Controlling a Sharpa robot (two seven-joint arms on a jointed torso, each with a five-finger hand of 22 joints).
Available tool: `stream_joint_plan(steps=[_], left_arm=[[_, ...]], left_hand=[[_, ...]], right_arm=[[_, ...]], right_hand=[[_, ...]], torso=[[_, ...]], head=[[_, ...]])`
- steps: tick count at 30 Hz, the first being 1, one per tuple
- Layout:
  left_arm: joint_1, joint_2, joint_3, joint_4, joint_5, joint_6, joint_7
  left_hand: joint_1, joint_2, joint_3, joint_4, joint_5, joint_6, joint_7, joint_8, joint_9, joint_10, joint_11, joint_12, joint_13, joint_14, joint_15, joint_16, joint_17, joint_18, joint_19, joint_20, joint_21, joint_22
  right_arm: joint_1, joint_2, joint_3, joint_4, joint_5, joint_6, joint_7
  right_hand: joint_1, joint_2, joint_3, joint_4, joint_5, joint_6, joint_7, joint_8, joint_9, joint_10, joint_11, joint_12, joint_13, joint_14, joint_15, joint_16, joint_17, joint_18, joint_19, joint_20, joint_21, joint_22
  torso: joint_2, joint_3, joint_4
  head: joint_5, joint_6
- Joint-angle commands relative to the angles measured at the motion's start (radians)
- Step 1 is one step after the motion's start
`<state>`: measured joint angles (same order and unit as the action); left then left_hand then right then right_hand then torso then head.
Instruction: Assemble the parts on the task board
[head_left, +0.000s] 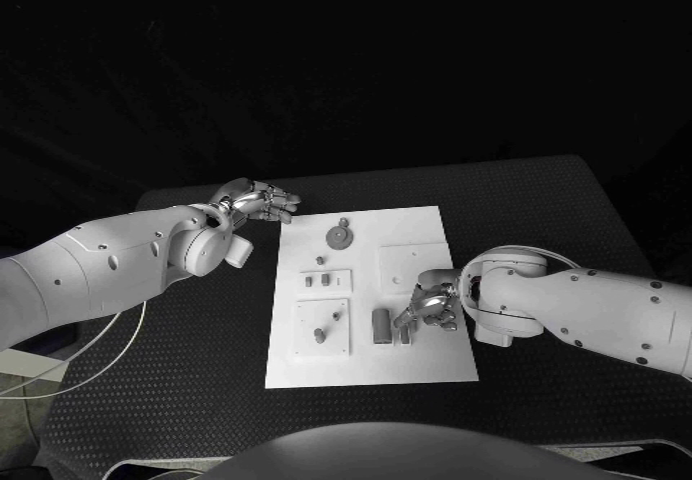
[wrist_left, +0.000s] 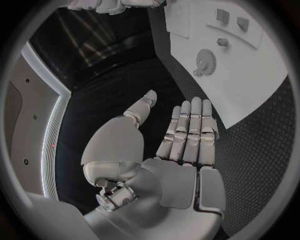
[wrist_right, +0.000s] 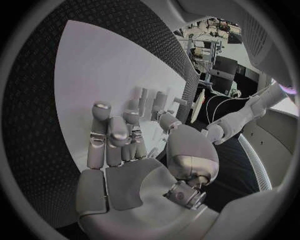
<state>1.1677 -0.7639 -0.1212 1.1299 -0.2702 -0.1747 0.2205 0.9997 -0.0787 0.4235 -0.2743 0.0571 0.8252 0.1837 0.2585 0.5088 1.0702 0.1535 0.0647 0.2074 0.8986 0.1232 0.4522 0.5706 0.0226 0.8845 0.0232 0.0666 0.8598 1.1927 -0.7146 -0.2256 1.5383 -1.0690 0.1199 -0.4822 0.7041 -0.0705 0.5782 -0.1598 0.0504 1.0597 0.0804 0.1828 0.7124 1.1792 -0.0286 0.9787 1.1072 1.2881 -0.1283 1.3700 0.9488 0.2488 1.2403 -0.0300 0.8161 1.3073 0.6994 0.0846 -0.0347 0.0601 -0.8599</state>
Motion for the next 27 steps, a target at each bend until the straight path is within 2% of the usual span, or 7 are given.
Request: stream_joint_plan(steps=[1, 7, 11, 15, 17, 21, 27], left_arm=[[0.001, 0.001, 0.001, 0.002, -0.003, 0.012, 0.007], [0.001, -0.001, 0.001, 0.002, -0.004, 0.01, 0.007], [0.001, -0.001, 0.001, 0.0, -0.004, 0.009, 0.008], [0.001, 0.001, 0.001, 0.0, 0.001, 0.01, 0.01], [0.001, 0.0, 0.001, 0.001, 0.002, 0.009, 0.011], [0.001, -0.001, 0.001, 0.005, 0.003, 0.003, 0.011], [0.001, -0.005, 0.001, 0.017, 0.032, 0.0, 0.023]], left_hand=[[-0.009, 0.001, -0.002, 0.004, -0.003, -0.01, 0.0, 0.005, -0.001, -0.002, 0.002, 0.004, -0.001, 0.004, 0.001, -0.005, 0.002, 0.007, -0.003, 0.002, 0.004, -0.001], [-0.009, 0.0, -0.002, 0.004, -0.003, -0.01, 0.0, 0.005, -0.001, -0.002, 0.002, 0.004, -0.001, 0.004, 0.001, -0.005, 0.002, 0.007, -0.003, 0.002, 0.004, -0.001], [-0.009, 0.0, -0.002, 0.004, -0.003, -0.01, 0.0, 0.005, -0.001, -0.002, 0.002, 0.004, -0.001, 0.004, 0.001, -0.006, 0.003, 0.006, -0.003, 0.002, 0.004, -0.001], [-0.01, 0.0, -0.002, 0.005, -0.003, -0.01, 0.0, 0.005, -0.001, -0.002, 0.002, 0.004, -0.001, 0.004, 0.001, -0.006, 0.003, 0.006, -0.003, 0.002, 0.004, -0.001], [-0.01, 0.001, -0.002, 0.005, -0.003, -0.01, 0.0, 0.006, -0.001, -0.002, 0.002, 0.004, -0.001, 0.004, 0.001, -0.006, 0.003, 0.006, -0.003, 0.002, 0.004, -0.001], [-0.011, 0.002, -0.002, 0.006, -0.003, -0.009, 0.0, 0.006, -0.001, -0.001, 0.002, 0.005, -0.001, 0.004, 0.001, -0.007, 0.004, 0.006, -0.003, 0.002, 0.004, -0.002], [-0.012, 0.004, -0.001, 0.006, -0.003, -0.006, 0.0, 0.008, -0.001, 0.004, 0.001, 0.007, -0.001, 0.004, 0.001, -0.01, 0.006, 0.006, -0.004, 0.002, 0.004, -0.002]], right_arm=[[-0.001, -0.004, 0.0, 0.006, -0.003, -0.014, 0.018], [-0.001, -0.036, 0.001, 0.025, -0.024, -0.062, 0.042], [0.01, -0.058, 0.009, 0.042, -0.011, -0.141, 0.1], [0.015, -0.065, 0.036, 0.033, 0.0, -0.232, 0.166], [0.015, -0.067, 0.045, 0.024, 0.026, -0.241, 0.211], [0.017, -0.063, 0.073, -0.026, 0.12, -0.29, 0.318], [0.019, -0.027, 0.093, -0.167, 0.397, -0.344, 0.507]], right_hand=[[0.0, -0.01, 0.0, 0.004, 0.0, -0.005, 0.003, -0.001, 0.001, -0.007, 0.0, -0.006, 0.001, -0.002, -0.007, -0.007, 0.001, 0.013, -0.003, -0.007, -0.005, 0.016], [0.002, -0.016, 0.001, 0.003, 0.0, -0.005, 0.003, -0.001, 0.001, -0.007, 0.0, -0.005, 0.002, -0.001, -0.007, -0.007, 0.001, 0.013, -0.002, -0.008, -0.005, 0.017], [0.008, -0.023, 0.005, -0.001, 0.0, -0.014, 0.004, -0.005, -0.001, -0.007, 0.001, -0.003, 0.003, 0.0, -0.007, -0.006, 0.002, 0.013, 0.0, -0.011, -0.005, 0.017], [0.021, -0.031, 0.009, -0.012, 0.0, -0.045, 0.014, -0.019, -0.005, -0.016, 0.009, -0.005, 0.003, -0.004, 0.001, -0.012, 0.0, 0.013, -0.005, -0.01, -0.009, 0.017], [0.025, -0.03, 0.01, -0.015, 0.0, -0.045, 0.014, -0.018, -0.004, -0.017, 0.01, -0.004, 0.004, -0.004, 0.002, -0.013, -0.001, 0.013, -0.005, -0.01, -0.01, 0.017], [0.042, -0.016, 0.014, -0.028, 0.0, -0.054, 0.018, -0.02, -0.003, -0.018, 0.014, -0.001, 0.006, -0.003, 0.005, -0.014, -0.001, 0.013, -0.005, -0.011, -0.01, 0.018], [0.089, 0.009, 0.022, -0.072, 0.0, -0.075, 0.027, -0.026, -0.002, -0.037, 0.022, -0.005, 0.007, -0.013, 0.013, -0.024, -0.006, 0.013, -0.017, -0.01, -0.018, 0.017]], torso=[[0.0, 0.0002, -0.0001], [-0.001, 0.0007, -0.0003], [-0.001, 0.0006, -0.0014], [-0.001, 0.0004, -0.002], [-0.002, -0.0001, -0.0013], [-0.003, -0.0013, -0.0012], [-0.008, -0.0054, -0.0014]], head=[[0.0, 0.0], [0.001, 0.003], [0.0, 0.008], [-0.004, 0.019], [-0.006, 0.024], [-0.01, 0.042], [-0.017, 0.084]])
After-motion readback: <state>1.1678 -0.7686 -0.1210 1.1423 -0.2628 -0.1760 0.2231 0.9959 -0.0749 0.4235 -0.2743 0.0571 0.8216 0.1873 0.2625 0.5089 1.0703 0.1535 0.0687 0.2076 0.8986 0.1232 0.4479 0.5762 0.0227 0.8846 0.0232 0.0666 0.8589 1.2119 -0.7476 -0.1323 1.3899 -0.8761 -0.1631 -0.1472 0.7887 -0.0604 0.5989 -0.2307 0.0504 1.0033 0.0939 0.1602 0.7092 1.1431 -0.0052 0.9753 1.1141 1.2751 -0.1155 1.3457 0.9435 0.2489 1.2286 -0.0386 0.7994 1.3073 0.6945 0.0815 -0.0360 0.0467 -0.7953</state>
